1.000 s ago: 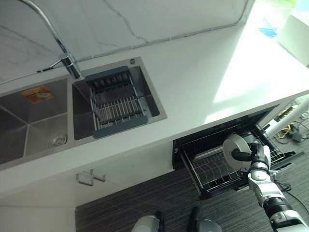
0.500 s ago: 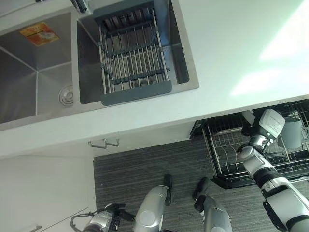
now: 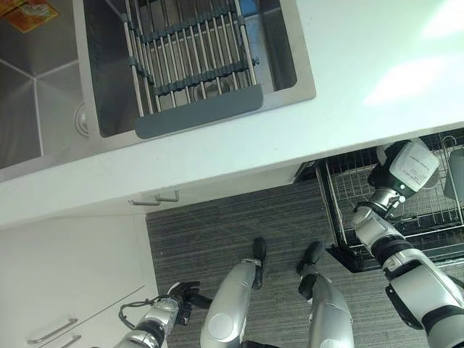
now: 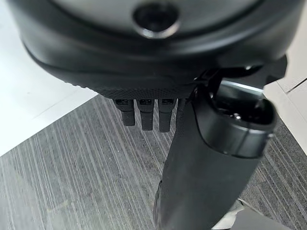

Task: Place the dishes in the dishwasher.

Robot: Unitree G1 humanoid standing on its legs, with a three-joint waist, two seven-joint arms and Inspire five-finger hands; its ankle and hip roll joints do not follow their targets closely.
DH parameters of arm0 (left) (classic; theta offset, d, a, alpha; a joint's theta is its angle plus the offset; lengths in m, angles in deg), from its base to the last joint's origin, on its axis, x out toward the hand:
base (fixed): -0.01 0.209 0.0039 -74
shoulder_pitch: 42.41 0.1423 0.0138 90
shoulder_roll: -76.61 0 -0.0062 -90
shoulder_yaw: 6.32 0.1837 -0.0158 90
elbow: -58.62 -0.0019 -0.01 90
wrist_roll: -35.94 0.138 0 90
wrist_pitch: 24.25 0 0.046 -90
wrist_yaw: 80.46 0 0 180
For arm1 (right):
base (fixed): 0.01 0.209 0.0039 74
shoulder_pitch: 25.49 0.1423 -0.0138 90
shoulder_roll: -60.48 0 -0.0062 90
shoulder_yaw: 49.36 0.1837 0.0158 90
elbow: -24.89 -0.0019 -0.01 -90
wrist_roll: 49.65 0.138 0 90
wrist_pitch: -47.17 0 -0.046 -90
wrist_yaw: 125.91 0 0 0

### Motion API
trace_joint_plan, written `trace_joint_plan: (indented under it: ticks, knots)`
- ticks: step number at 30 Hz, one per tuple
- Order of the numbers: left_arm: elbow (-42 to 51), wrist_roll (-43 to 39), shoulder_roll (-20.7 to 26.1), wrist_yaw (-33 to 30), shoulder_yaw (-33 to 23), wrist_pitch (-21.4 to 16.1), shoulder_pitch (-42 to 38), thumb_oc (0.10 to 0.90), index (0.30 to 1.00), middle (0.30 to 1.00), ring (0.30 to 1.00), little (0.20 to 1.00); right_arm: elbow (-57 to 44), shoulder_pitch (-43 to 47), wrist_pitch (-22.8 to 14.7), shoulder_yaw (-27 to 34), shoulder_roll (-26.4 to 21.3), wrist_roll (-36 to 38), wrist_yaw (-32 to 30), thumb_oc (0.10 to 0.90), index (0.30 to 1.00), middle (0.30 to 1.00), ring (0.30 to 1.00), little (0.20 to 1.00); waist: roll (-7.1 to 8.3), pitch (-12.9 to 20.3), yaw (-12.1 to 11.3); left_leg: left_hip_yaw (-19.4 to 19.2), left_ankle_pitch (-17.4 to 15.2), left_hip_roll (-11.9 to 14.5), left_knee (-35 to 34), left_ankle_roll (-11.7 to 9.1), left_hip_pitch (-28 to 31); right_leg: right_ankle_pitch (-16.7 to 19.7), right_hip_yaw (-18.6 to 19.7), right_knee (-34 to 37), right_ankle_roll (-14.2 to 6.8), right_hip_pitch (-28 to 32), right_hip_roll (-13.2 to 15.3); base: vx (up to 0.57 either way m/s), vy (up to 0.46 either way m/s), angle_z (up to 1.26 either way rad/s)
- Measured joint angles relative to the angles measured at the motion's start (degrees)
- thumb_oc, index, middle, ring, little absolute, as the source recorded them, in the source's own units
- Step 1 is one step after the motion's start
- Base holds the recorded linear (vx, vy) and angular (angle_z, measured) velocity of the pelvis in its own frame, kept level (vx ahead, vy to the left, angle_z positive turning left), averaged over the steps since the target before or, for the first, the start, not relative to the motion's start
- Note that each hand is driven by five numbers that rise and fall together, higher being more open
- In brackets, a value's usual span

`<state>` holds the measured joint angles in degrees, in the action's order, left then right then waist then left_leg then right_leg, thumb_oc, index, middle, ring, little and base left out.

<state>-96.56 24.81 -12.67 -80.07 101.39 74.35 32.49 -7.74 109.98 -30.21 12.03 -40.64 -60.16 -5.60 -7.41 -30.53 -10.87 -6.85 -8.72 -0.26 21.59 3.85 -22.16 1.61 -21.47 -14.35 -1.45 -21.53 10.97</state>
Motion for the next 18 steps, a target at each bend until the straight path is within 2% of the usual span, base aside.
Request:
trace_joint_plan:
  ticks: [4, 6, 13, 18]
  knots:
    - [0.2, 0.0, 0.2, 0.0, -0.1, -0.3, 0.0, 0.8, 0.9, 0.9, 0.9, 0.9, 1.0, 0.0, -8.4, -0.9, 2.4, 4.0, 14.5, 0.8, 0.9, 0.9, 0.9, 0.9, 0.0, 0.0, 0.2, -0.1, 0.2, -0.1, 0.0, 0.2, 0.0, 0.2, 0.0, 0.0, 0.0, 0.0, 0.1, -0.02, 0.022, -0.01]
    - [0.1, 0.0, 0.5, 0.2, -0.2, -0.2, 0.0, 0.8, 0.9, 0.9, 0.9, 0.9, 1.4, 0.1, -12.4, -1.2, 0.4, 4.5, 24.6, 0.8, 0.9, 0.9, 0.9, 0.9, 0.38, 0.1, 1.0, -0.1, 0.3, -0.1, 0.1, 0.3, 0.0, 0.3, 0.0, -0.5, 0.0, 0.0, 0.4, -0.02, 0.004, 0.04]
    - [0.0, 0.0, 0.6, 0.4, -2.2, 0.1, -0.1, 0.8, 0.9, 0.9, 0.9, 0.9, 1.6, 4.0, -11.2, -1.6, -2.0, 5.1, 37.7, 0.8, 0.9, 0.9, 0.9, 0.9, 1.35, 0.1, 1.6, 0.0, 0.7, 0.1, 0.6, 0.0, -0.1, 0.5, 0.1, -0.9, 0.3, 0.0, 0.2, 0.01, -0.029, 0.0]
    - [0.4, 0.0, 2.4, 0.5, -2.3, 0.8, -0.2, 0.8, 0.9, 0.9, 0.9, 0.9, -0.2, 5.7, -7.0, -2.7, -2.8, 5.0, 43.9, 0.8, 0.9, 0.9, 0.9, 0.9, 4.28, 0.2, 1.4, 0.3, 0.8, 0.8, 1.6, -0.1, -0.8, 0.8, -0.2, -0.6, 0.6, 0.1, -0.4, 0.02, -0.044, 0.02]
